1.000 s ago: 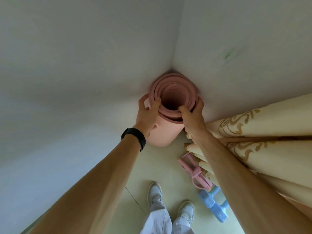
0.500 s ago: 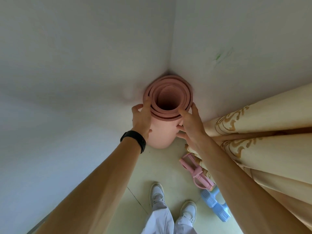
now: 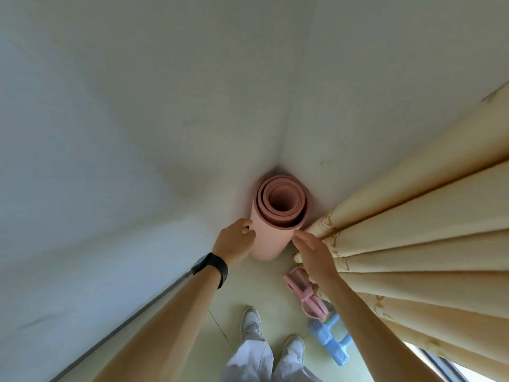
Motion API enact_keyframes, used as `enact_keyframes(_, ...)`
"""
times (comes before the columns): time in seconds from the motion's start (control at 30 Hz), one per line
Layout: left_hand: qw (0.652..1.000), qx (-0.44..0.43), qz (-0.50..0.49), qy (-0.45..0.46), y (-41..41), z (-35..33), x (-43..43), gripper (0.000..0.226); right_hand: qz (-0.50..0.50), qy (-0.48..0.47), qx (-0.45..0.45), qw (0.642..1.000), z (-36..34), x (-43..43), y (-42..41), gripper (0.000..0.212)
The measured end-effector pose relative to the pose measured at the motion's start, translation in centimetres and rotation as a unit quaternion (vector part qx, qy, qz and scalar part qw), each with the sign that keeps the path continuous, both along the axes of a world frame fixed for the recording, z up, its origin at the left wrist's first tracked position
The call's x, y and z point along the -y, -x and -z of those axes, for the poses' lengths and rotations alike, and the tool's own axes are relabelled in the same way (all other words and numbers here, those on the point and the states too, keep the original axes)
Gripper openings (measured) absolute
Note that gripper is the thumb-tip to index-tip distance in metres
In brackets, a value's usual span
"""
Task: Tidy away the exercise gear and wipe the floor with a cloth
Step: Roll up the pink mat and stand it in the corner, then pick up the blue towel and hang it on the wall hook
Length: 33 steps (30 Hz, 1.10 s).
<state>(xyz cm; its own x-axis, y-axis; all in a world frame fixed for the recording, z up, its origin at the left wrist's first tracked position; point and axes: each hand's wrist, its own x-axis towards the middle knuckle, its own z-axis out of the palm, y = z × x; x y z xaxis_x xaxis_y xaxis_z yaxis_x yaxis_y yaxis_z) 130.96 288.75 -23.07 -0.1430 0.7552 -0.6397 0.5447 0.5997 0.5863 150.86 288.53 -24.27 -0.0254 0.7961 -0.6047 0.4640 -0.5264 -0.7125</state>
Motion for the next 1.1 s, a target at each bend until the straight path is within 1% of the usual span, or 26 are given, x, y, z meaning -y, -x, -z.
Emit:
enact_keyframes(0.1, 0.997, -0.043, 0.055, -0.03, 0.4, -5.1, 2.7, 0.041, -0.042, -0.014, 0.028, 0.999, -5.0, 3.1, -0.6, 0.036)
enact_keyframes(0.2, 0.993, -0.079, 0.075, -0.055, 0.5, -8.9, 5.8, 0.039, -0.035, -0.014, 0.029, 0.999, -8.4, 6.0, -1.6, 0.031)
enact_keyframes(0.33, 0.986, -0.123, 0.095, -0.065, -0.6, -11.1, 10.2, 0.037, -0.102, -0.062, 0.063, 0.991, -11.4, 9.5, -3.0, 0.022)
enact_keyframes(0.4, 0.98, -0.154, 0.094, -0.084, -1.6, -11.9, 12.9, 0.037, -0.148, -0.09, 0.082, 0.982, -12.6, 11.1, -3.7, 0.024)
enact_keyframes(0.5, 0.972, -0.194, 0.064, -0.116, -2.9, -12.5, 17.3, 0.038, -0.209, -0.131, 0.104, 0.964, -14.3, 13.6, -4.7, 0.029)
enact_keyframes(0.63, 0.97, -0.219, 0.032, -0.099, -3.7, -12.4, 23.8, 0.043, -0.285, -0.204, 0.109, 0.93, -16.3, 16.8, -5.3, 0.028)
enact_keyframes(0.73, 0.966, -0.237, 0.009, -0.105, -3.3, -13.1, 28.6, 0.042, -0.364, -0.269, 0.118, 0.884, -17.2, 19.3, -4.2, 0.028)
enact_keyframes(0.8, 0.959, -0.257, -0.017, -0.114, -2.5, -13.9, 31.7, 0.042, -0.401, -0.285, 0.114, 0.863, -18.1, 21.3, -2.8, 0.03)
enact_keyframes(0.9, 0.95, -0.285, -0.053, -0.118, -0.3, -15.4, 36.7, 0.042, -0.432, -0.302, 0.092, 0.845, -18.3, 24.7, 0.3, 0.033)
enact_keyframes(0.93, 0.946, -0.293, -0.07, -0.116, 0.6, -16.0, 38.7, 0.042, -0.452, -0.309, 0.096, 0.831, -18.6, 26.1, 1.6, 0.033)
enact_keyframes(1.0, 0.937, -0.311, -0.112, -0.115, 2.5, -17.4, 43.5, 0.041, -0.504, -0.332, 0.098, 0.791, -19.6, 29.2, 4.5, 0.036)
enact_keyframes(1.1, 0.912, -0.344, -0.189, -0.119, 5.4, -19.9, 52.3, 0.04, -0.562, -0.364, 0.072, 0.739, -21.9, 34.7, 9.8, 0.037)
